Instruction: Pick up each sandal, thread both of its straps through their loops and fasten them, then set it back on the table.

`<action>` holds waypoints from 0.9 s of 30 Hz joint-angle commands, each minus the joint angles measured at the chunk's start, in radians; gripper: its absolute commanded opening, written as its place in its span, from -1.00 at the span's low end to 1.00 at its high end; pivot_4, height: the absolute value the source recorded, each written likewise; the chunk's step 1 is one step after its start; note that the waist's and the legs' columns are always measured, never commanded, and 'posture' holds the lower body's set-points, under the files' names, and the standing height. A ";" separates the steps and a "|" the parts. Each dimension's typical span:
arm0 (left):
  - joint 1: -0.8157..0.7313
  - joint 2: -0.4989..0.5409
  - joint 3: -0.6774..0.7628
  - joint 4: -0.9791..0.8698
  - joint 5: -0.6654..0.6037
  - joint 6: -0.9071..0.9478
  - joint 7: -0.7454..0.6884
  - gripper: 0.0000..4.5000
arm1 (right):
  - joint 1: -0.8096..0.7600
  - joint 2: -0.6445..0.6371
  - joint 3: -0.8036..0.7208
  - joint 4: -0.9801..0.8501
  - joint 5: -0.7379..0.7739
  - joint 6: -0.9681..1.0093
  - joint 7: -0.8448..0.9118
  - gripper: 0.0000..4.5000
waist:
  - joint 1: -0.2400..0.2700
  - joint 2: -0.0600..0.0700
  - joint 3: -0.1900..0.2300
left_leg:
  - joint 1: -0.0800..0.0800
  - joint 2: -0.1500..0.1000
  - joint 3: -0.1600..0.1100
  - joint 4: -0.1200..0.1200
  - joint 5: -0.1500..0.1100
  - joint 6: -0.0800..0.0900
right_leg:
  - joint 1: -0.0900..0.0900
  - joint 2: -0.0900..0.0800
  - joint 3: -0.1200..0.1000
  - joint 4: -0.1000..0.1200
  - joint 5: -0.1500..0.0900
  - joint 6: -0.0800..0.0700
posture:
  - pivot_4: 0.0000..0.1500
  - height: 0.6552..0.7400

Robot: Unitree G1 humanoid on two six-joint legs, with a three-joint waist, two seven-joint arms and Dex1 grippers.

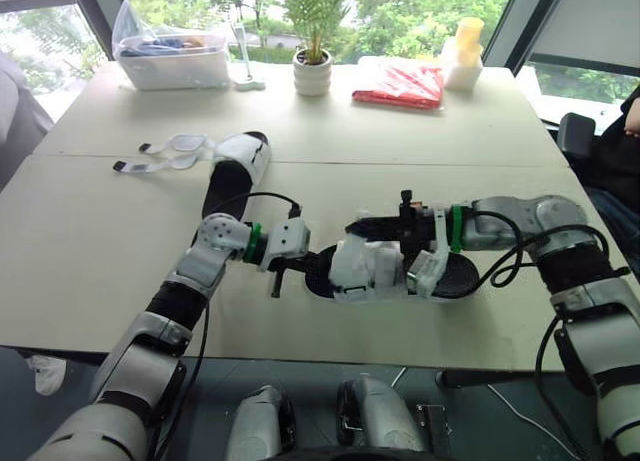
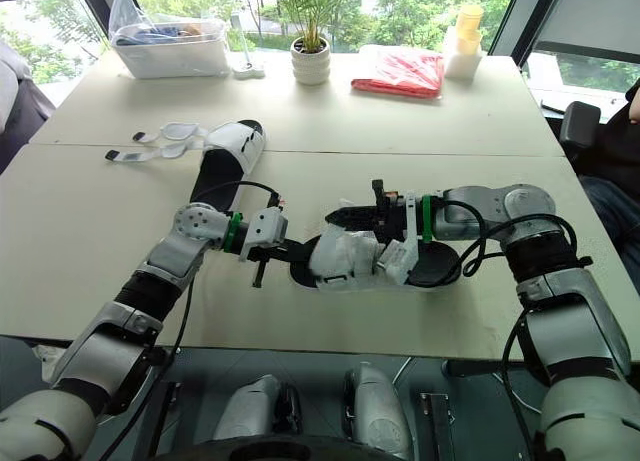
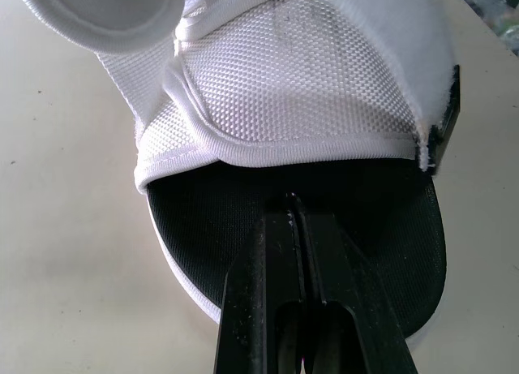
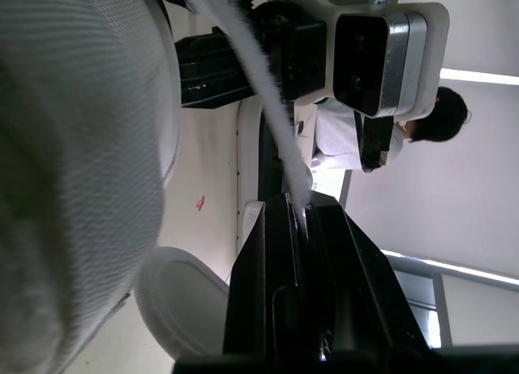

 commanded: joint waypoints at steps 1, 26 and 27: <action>0.016 0.010 -0.041 0.024 0.044 0.014 -0.020 -1.00 | -0.036 -0.025 0.007 -0.047 -0.078 -0.018 -0.130 -0.84 | 0.000 0.000 0.000 | 0.000 0.000 0.000 0.000 0.000 0.000 | 0.000 0.000 0.000 0.000 0.000 0.000 | 1.00 0.71; -0.002 -0.011 -0.047 0.052 0.045 -0.010 -0.039 -1.00 | 0.514 -0.497 -0.223 -0.992 1.982 1.669 0.583 0.90 | 0.016 -0.001 0.000 | 0.006 0.000 -0.002 0.000 0.000 0.001 | 0.004 0.000 0.005 0.001 0.000 0.000 | 1.00 0.71; -0.002 -0.013 -0.046 0.053 0.044 -0.010 -0.038 -1.00 | 0.555 -0.540 -0.263 -1.049 2.190 1.774 0.566 0.90 | 0.022 0.000 0.000 | 0.007 0.000 -0.003 0.000 -0.001 0.001 | 0.005 0.000 0.005 0.001 0.000 -0.001 | 1.00 0.71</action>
